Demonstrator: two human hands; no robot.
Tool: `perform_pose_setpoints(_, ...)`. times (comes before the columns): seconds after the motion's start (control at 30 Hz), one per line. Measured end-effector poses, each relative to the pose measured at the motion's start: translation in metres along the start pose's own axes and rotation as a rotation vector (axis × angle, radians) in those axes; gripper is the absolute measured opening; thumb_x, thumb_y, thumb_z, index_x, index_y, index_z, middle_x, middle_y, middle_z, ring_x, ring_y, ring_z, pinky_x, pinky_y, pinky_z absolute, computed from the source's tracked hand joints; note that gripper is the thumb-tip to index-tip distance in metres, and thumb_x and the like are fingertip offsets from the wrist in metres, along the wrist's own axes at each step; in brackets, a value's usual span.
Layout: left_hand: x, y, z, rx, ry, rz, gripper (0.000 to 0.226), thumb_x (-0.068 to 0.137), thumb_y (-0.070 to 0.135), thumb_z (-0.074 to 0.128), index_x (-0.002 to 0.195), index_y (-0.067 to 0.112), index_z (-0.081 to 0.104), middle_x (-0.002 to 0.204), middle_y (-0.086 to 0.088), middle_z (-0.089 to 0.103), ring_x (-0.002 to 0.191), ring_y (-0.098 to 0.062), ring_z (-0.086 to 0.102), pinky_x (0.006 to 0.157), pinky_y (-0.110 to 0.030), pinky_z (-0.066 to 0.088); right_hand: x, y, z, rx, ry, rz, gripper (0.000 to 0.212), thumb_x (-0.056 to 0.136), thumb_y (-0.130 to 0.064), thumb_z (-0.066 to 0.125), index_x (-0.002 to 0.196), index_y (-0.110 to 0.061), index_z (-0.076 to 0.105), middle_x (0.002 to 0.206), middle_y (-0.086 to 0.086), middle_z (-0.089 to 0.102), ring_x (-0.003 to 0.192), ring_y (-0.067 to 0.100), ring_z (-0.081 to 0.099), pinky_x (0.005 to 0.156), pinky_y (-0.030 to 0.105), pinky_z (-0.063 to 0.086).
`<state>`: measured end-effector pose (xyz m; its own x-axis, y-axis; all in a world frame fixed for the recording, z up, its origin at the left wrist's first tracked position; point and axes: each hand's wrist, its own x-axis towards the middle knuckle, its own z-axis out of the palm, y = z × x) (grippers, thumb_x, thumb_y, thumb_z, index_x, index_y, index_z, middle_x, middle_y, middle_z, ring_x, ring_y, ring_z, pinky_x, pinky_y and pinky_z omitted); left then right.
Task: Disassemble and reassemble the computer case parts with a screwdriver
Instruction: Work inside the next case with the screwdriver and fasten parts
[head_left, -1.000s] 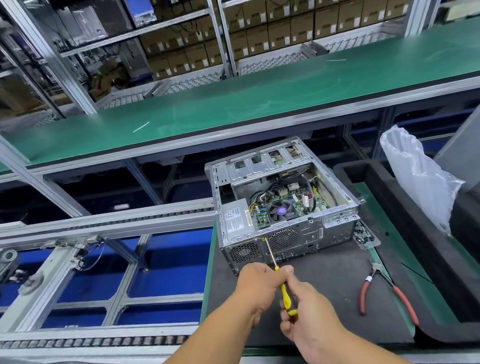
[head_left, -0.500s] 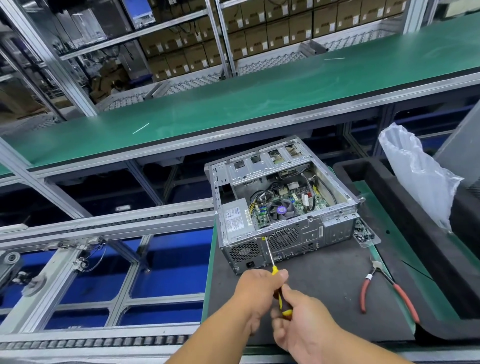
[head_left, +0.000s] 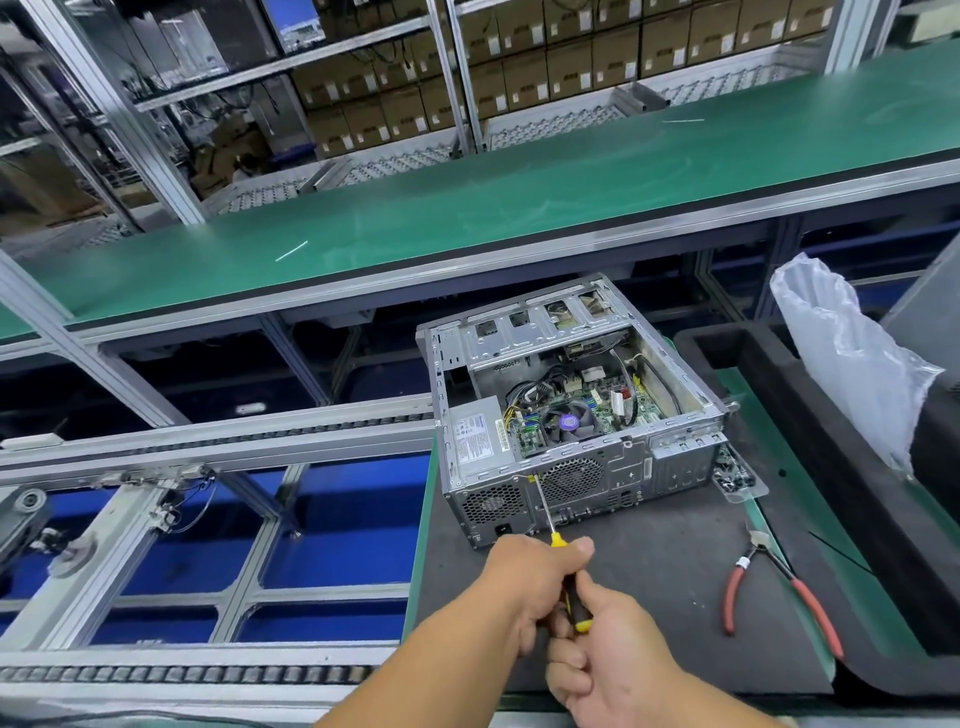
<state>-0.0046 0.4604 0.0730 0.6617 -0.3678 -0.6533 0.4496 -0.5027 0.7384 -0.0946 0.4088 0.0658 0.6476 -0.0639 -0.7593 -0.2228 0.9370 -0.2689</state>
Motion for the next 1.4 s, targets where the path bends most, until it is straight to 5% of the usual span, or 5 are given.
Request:
perform_pose_setpoints(0.23,-0.004,-0.009,-0.011,-0.064,-0.185,0.029,0.031,0.105,0.032,0.052,0.090,0.012,0.071,0.054,0.000,0.050,0.046,-0.013,0.048,0.050,-0.024,0.035,0.008,0.000,0.000,0.133,0.024,-0.064,0.035,0.110,-0.035,0.045,0.087,-0.014,0.062,0.057,0.004,0.032,0.037,0.011,0.020,0.035,0.015,0.016)
perform_pose_setpoints(0.43,-0.005,-0.005,-0.004,0.062,-0.012,0.086,0.047,0.087,0.041,0.078,0.056,0.021,0.049,0.055,-0.008,0.055,0.043,-0.019,0.047,0.044,-0.021,0.038,0.015,0.002,0.006,0.051,0.103,-0.111,0.050,0.107,-0.047,0.049,0.075,-0.009,0.055,0.055,0.003,0.034,0.038,0.012,0.022,0.036,0.017,0.016)
perform_pose_setpoints(0.63,-0.009,-0.007,-0.012,-0.012,-0.176,0.081,0.030,0.103,0.032,0.057,0.082,0.013,0.068,0.058,-0.002,0.055,0.049,-0.013,0.047,0.047,-0.023,0.040,0.017,0.003,0.012,0.074,0.146,-0.153,0.045,0.110,-0.041,0.043,0.085,-0.008,0.063,0.052,0.004,0.034,0.037,0.013,0.022,0.040,0.017,0.017)
perform_pose_setpoints(0.83,-0.006,-0.007,-0.007,0.022,0.015,0.036,0.049,0.083,0.039,0.084,0.058,0.020,0.045,0.052,-0.003,0.049,0.043,-0.017,0.041,0.045,-0.020,0.035,0.021,0.006,0.017,-0.004,0.216,-0.181,0.055,0.110,-0.050,0.037,0.096,-0.003,0.063,0.047,0.002,0.038,0.033,0.013,0.025,0.039,0.017,0.018)
perform_pose_setpoints(1.4,-0.008,-0.008,-0.024,-0.013,-0.170,0.091,0.029,0.097,0.035,0.063,0.082,0.014,0.077,0.073,-0.007,0.060,0.052,-0.012,0.053,0.045,-0.019,0.045,0.014,-0.004,0.030,0.129,0.192,-0.110,0.065,0.103,-0.067,0.037,0.074,-0.012,0.058,0.053,0.002,0.038,0.041,0.011,0.020,0.037,0.015,0.014)
